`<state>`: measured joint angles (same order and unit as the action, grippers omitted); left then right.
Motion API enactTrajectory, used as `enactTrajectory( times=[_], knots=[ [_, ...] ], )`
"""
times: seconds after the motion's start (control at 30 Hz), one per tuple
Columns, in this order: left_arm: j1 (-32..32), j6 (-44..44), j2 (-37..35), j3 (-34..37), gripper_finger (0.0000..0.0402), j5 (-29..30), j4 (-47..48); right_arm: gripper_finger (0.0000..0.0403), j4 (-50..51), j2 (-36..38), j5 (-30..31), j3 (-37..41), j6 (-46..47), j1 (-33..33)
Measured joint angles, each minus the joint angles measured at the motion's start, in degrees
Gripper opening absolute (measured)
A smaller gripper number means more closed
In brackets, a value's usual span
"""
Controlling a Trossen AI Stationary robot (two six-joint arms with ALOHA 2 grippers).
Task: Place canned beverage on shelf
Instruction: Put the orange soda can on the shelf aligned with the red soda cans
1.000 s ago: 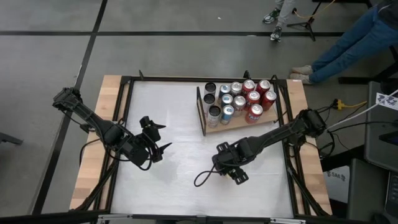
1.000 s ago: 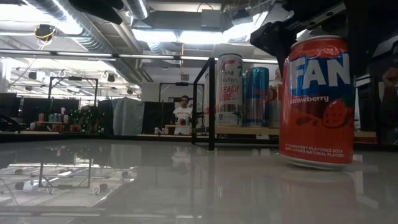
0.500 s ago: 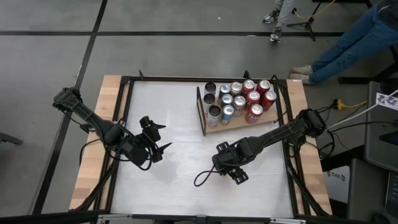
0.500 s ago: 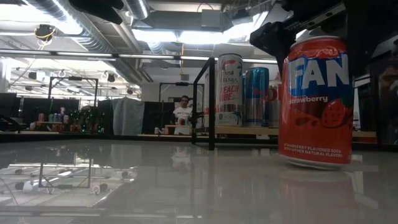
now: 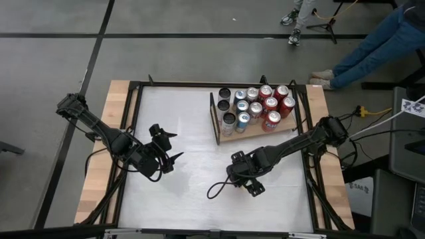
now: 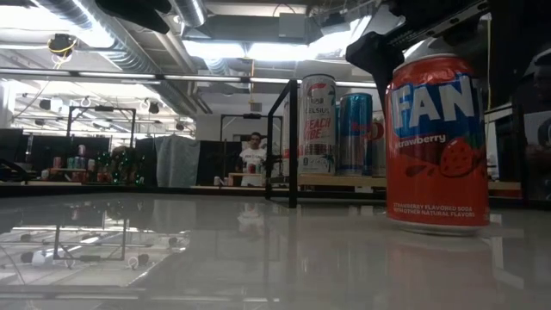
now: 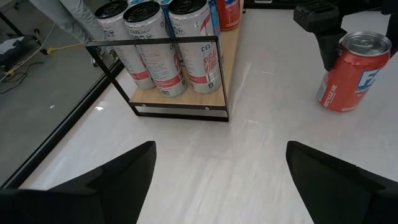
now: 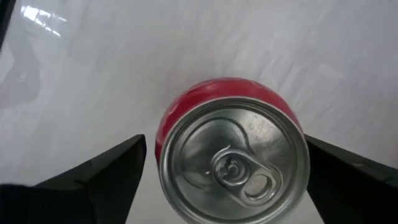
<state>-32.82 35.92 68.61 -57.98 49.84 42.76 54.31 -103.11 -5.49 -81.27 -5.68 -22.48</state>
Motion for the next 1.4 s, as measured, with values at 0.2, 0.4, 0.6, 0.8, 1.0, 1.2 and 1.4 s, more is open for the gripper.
enactTrajectory(
  times=[0.2,0.4,0.6,0.8,1.0,1.2,1.4],
  knots=[
    [0.0,0.0,0.0,0.0,0.0351,0.0,0.0,0.0387,2.5,0.0,-0.1,-3.0,5.5,0.0],
    [0.0,0.0,0.0,0.0,0.0351,0.0,0.0,0.0387,5.5,0.0,-0.1,-5.8,13.3,0.0],
    [0.0,0.0,0.0,0.0,0.0351,0.0,0.0,0.0388,5.5,0.0,-0.1,-6.2,20.8,0.0],
    [0.0,0.0,0.0,0.0,0.0351,0.0,0.0,0.0388,5.4,0.0,-0.1,-6.2,29.3,0.0],
    [0.0,0.0,0.0,0.0,0.0351,0.0,0.0,0.0388,5.4,-0.2,2.5,-6.2,35.7,0.0],
    [0.0,0.0,0.0,0.0,0.0351,0.0,0.0,0.0388,5.4,-0.3,5.3,-6.1,38.1,0.0],
    [0.0,-0.1,0.0,0.0,0.0351,0.0,0.0,0.0388,5.2,-0.3,6.4,-5.9,38.1,0.0]
  ],
)
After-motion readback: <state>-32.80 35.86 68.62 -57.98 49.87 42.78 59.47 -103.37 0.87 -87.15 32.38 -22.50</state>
